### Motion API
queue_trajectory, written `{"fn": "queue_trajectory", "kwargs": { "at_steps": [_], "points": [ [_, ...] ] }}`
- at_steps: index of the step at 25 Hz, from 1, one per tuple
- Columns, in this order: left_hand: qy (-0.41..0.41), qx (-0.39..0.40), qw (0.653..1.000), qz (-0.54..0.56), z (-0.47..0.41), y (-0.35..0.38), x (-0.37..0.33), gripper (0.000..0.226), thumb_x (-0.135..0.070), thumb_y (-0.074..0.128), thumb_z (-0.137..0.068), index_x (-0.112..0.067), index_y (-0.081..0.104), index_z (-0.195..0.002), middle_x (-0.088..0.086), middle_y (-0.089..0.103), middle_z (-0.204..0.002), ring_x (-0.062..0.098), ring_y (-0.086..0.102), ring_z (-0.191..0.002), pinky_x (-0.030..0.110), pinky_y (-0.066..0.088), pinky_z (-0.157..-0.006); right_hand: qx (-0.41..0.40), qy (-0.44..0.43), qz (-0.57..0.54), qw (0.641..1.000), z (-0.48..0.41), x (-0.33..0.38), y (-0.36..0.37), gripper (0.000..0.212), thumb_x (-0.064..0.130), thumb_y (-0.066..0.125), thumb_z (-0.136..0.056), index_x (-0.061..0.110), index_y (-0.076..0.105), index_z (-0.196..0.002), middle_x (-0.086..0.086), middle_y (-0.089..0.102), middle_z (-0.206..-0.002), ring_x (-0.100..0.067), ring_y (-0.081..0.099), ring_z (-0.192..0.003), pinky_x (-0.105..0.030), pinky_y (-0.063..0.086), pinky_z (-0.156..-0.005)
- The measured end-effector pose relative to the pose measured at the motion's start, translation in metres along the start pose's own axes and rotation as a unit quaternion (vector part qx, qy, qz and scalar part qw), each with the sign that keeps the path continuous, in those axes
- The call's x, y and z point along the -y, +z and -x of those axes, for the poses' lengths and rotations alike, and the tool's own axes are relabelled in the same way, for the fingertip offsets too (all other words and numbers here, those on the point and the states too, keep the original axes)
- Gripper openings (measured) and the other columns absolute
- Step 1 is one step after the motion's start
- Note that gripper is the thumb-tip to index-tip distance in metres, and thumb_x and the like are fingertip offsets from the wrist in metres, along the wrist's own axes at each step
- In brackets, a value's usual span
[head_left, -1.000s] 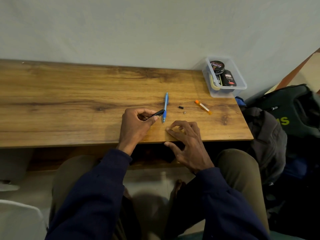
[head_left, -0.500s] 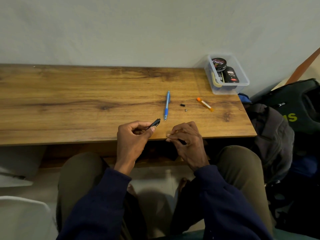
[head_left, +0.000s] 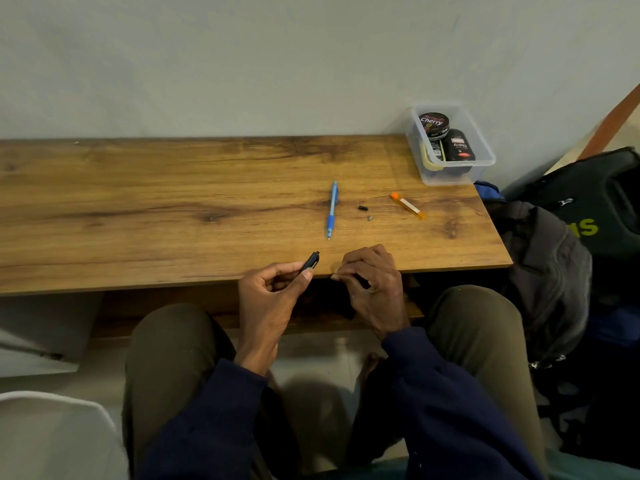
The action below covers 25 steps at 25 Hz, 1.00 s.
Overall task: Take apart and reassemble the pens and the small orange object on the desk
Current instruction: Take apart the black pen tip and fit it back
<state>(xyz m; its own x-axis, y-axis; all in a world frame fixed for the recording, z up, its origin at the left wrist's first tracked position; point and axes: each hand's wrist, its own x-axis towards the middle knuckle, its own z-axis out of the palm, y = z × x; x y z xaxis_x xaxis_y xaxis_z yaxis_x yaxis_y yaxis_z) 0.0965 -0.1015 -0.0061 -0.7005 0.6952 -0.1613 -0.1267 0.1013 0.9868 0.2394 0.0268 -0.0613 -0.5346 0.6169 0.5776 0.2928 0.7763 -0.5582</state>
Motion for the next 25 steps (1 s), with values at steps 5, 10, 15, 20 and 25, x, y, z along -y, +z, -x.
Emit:
{"fn": "queue_trajectory", "kwargs": {
  "at_steps": [5,10,15,20,25],
  "points": [
    [-0.007,-0.005,1.000,0.022,-0.002,-0.002,0.001,0.021,-0.009,0.083,-0.084,-0.021,0.079,-0.101,-0.003,0.082,-0.095,0.013,0.077,-0.092,0.020,0.060,-0.078,0.028,0.011,0.004,1.000,-0.003,0.001,-0.004,0.013,0.012,0.086,-0.081,0.017,0.077,-0.089,0.001,0.068,-0.096,-0.018,0.056,-0.091,-0.042,0.047,-0.077],
    [-0.005,-0.003,0.999,0.043,-0.003,-0.003,0.001,0.020,-0.009,0.083,-0.083,-0.021,0.079,-0.099,-0.004,0.082,-0.092,0.012,0.077,-0.087,0.017,0.059,-0.074,0.005,0.030,-0.031,0.999,-0.008,0.012,-0.007,0.012,0.005,0.085,-0.081,0.011,0.079,-0.089,-0.002,0.068,-0.092,-0.023,0.058,-0.088,-0.032,0.047,-0.076],
    [0.002,0.003,0.998,0.059,-0.003,-0.003,0.000,0.021,-0.010,0.083,-0.083,-0.022,0.080,-0.099,-0.002,0.082,-0.096,0.017,0.077,-0.094,0.020,0.060,-0.078,-0.018,0.188,-0.186,0.964,-0.026,0.028,-0.017,0.009,0.006,0.080,-0.084,0.010,0.075,-0.091,-0.002,0.068,-0.095,-0.021,0.064,-0.092,-0.030,0.055,-0.075],
    [0.030,0.024,0.997,0.060,-0.003,-0.001,-0.002,0.020,-0.011,0.083,-0.084,-0.022,0.080,-0.100,0.000,0.082,-0.099,0.022,0.077,-0.096,0.025,0.062,-0.082,-0.039,0.249,-0.308,0.917,-0.036,0.038,-0.023,0.012,0.004,0.073,-0.091,0.012,0.069,-0.099,0.003,0.067,-0.093,0.000,0.064,-0.089,-0.016,0.053,-0.079],
    [0.042,0.034,0.997,0.056,-0.004,0.000,0.000,0.019,-0.011,0.082,-0.085,-0.022,0.080,-0.100,0.000,0.081,-0.098,0.021,0.077,-0.095,0.025,0.062,-0.082,-0.026,0.237,-0.353,0.905,-0.041,0.043,-0.024,0.017,0.010,0.071,-0.093,0.016,0.075,-0.108,-0.003,0.067,-0.099,-0.009,0.061,-0.096,-0.025,0.053,-0.086]
  ]
}}
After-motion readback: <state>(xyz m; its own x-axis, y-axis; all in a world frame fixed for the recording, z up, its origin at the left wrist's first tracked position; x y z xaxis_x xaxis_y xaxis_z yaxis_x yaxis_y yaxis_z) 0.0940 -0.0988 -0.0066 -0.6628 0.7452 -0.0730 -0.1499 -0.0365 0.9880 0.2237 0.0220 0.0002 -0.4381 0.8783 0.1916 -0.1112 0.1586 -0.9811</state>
